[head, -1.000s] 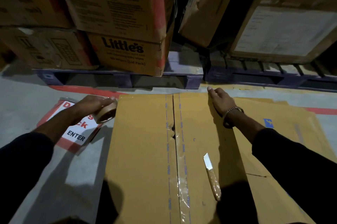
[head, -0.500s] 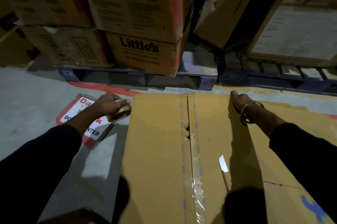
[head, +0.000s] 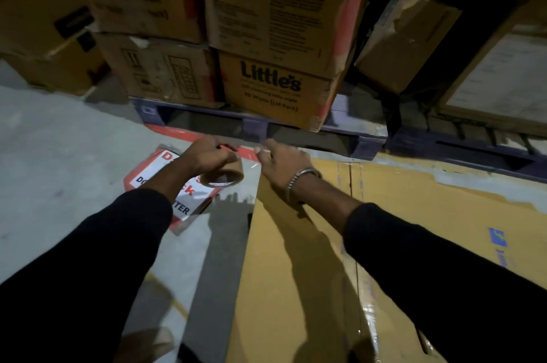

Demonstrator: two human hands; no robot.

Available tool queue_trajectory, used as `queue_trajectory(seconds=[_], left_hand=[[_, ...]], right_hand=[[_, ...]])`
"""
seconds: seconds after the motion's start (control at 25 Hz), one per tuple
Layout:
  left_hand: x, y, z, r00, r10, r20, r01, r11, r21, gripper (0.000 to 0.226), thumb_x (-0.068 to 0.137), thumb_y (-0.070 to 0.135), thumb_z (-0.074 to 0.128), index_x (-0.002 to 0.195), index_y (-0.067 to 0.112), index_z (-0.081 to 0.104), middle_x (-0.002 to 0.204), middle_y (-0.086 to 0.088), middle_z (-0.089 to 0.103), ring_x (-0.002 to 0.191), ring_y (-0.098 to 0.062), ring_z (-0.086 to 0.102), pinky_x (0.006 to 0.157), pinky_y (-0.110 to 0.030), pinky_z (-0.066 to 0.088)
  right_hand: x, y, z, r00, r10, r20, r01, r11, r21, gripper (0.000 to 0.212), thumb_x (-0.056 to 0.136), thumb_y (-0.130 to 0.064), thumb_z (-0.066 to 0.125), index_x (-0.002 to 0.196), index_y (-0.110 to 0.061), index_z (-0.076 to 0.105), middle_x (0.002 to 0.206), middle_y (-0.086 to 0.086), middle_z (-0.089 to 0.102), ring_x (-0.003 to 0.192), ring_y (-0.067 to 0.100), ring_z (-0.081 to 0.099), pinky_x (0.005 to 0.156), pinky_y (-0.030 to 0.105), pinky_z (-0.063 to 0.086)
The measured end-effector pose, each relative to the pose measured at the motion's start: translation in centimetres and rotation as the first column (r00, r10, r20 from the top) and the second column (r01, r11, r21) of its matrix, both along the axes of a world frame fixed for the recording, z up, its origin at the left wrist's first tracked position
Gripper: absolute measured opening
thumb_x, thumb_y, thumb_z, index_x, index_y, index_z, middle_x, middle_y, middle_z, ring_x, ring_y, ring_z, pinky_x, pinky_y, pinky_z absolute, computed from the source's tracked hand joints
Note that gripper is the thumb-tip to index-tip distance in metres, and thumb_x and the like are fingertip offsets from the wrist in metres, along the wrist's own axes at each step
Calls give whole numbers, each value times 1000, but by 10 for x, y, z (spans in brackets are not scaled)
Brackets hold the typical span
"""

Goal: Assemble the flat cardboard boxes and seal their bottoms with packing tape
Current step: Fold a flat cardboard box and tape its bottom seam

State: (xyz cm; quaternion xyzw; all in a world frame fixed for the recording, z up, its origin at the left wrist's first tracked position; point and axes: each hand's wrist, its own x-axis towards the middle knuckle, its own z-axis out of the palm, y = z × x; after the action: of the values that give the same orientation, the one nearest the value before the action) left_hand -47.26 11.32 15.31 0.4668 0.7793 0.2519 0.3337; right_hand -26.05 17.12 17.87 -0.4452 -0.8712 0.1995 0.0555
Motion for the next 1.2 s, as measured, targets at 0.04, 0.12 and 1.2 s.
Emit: queue_trajectory(seconds=[0.04, 0.12, 1.2], left_hand=[[0, 0, 1, 999, -16, -43, 17, 1000, 2, 25, 88, 26, 74, 112, 28, 79, 112, 1, 73, 102, -19, 65, 83, -28, 48], [3, 0, 5, 993, -56, -100, 57, 998, 9, 33, 85, 34, 69, 117, 31, 78, 112, 3, 72, 103, -21, 65, 91, -34, 52], [27, 1, 21, 941, -262, -213, 233, 961, -150, 17, 103, 34, 56, 111, 25, 68, 109, -10, 67, 99, -29, 63, 89, -43, 50]], right_hand=[[-12, -3, -7, 998, -35, 46, 35, 999, -15, 43, 106, -49, 33, 126, -28, 65, 121, 9, 70, 115, 32, 61, 103, 49, 40], [-26, -5, -19, 975, -180, 132, 174, 983, 53, 43, 104, -45, 34, 111, -26, 71, 113, 7, 71, 109, 29, 59, 97, 47, 36], [275, -94, 80, 840, -217, 497, 473, 741, -476, 61, 68, -55, 90, 105, -18, 57, 84, 4, 77, 74, 23, 77, 66, 44, 65]])
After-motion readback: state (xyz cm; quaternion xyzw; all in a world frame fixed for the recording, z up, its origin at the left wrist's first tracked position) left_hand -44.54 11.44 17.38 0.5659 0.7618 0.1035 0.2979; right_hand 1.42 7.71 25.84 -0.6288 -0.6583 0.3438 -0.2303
